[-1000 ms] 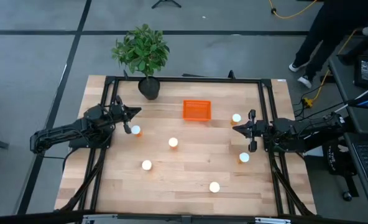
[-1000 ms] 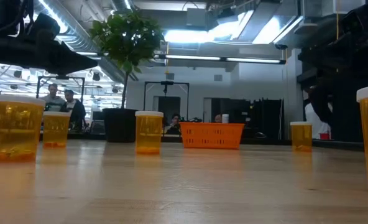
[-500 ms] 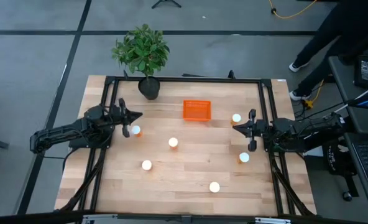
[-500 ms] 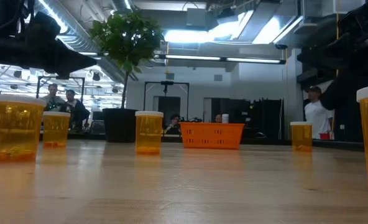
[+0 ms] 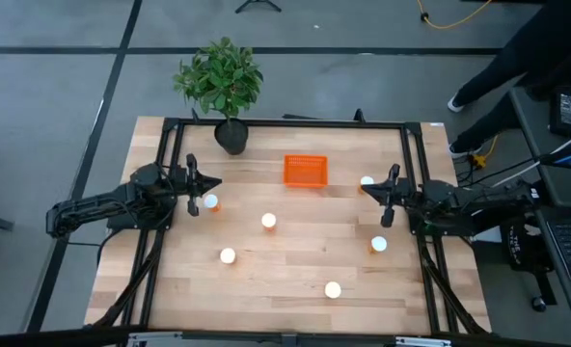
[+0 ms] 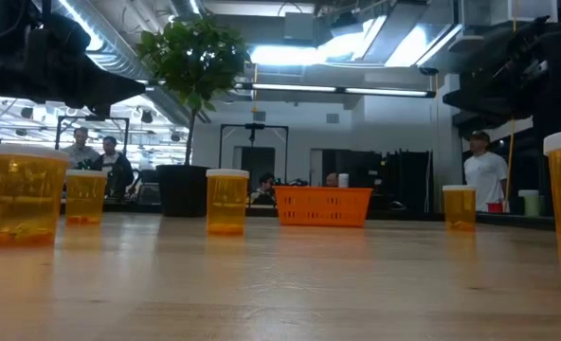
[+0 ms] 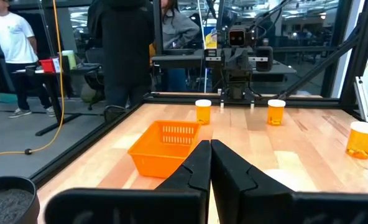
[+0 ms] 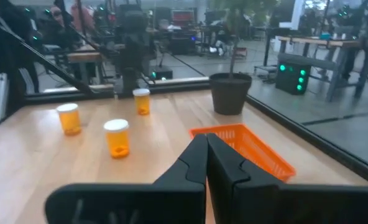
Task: Pick and place pill bottles into a basket
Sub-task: Put the orange pill bottle into the orange bin
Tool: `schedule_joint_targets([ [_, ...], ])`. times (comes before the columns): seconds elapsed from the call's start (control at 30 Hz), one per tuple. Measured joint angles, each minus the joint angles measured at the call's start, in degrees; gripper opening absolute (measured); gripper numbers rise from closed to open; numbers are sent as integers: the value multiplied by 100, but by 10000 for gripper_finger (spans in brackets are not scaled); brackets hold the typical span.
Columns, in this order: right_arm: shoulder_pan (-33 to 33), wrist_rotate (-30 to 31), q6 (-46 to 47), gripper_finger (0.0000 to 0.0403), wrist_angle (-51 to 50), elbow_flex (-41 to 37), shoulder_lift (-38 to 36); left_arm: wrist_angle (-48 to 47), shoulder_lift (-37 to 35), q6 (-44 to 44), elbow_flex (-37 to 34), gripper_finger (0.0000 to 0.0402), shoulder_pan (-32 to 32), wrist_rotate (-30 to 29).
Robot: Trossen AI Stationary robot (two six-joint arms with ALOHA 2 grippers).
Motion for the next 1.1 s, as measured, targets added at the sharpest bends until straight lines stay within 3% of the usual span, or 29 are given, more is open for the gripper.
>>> schedule_joint_targets([
  [0.23,-151,135,451,4,-265,26,242,-1,0,-17,0,6,0,0],
  [0.4,-194,137,817,4,-1039,688,548,29,0,-87,0,10,-1,-20],
  [0.57,-194,366,868,4,-1583,1158,908,90,128,-101,52,3,1,-611],
  [0.93,-194,603,914,4,-1298,1536,1470,33,1638,-312,710,3,-2,-468],
  [1.1,-194,598,695,4,-1316,1772,1670,9,2386,22,1059,3,-1,-470],
])
